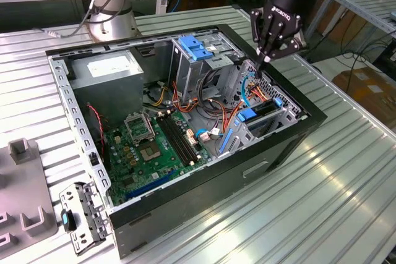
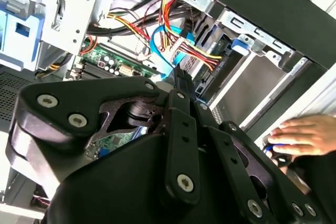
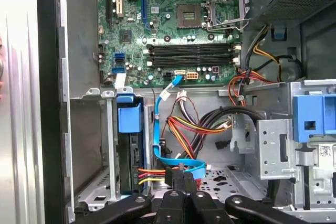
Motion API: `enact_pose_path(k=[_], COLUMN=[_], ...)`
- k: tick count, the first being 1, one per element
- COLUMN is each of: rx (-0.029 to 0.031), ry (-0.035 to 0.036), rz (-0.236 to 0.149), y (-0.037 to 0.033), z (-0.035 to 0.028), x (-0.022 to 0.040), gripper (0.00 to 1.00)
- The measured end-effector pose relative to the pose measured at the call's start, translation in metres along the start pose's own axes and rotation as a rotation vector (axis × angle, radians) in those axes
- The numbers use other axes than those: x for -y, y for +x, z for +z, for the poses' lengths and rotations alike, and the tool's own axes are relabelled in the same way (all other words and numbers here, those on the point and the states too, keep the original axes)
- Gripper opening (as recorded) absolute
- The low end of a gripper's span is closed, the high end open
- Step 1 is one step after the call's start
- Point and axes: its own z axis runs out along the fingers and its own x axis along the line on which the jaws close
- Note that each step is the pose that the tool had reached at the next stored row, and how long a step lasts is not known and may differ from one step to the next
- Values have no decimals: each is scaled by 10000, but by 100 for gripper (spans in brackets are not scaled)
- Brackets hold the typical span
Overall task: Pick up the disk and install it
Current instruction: 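Insert the second disk wire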
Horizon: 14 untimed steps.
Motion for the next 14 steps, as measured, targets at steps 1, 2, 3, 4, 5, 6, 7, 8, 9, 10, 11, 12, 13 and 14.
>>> enact_pose_path(k=[1, 2, 3, 4, 5, 6, 7, 8, 9, 10, 11, 12, 13, 14], rx=[-42, -122, -166, -210, -285, -369, -445, -662, -792, -894, -958, -966, -972, -991], ry=[-9, -6, -4, -1, 3, 7, 12, 24, 31, 36, 40, 40, 31, 8], rz=[-1, 3, 4, 5, 6, 8, 10, 15, 18, 21, 23, 23, 22, 22], y=[-16, -38, -49, -53, -56, -60, -62, -69, -73, -76, -80, -80, -79, -79], z=[2, 18, 35, 48, 63, 71, 76, 84, 85, 87, 86, 80, 65, 44], x=[4, 7, 9, 10, 11, 11, 12, 12, 11, 11, 11, 11, 10, 10], gripper=[11, 11, 11, 11, 11, 11, 23, 23, 30, 30, 30, 30, 30, 30])
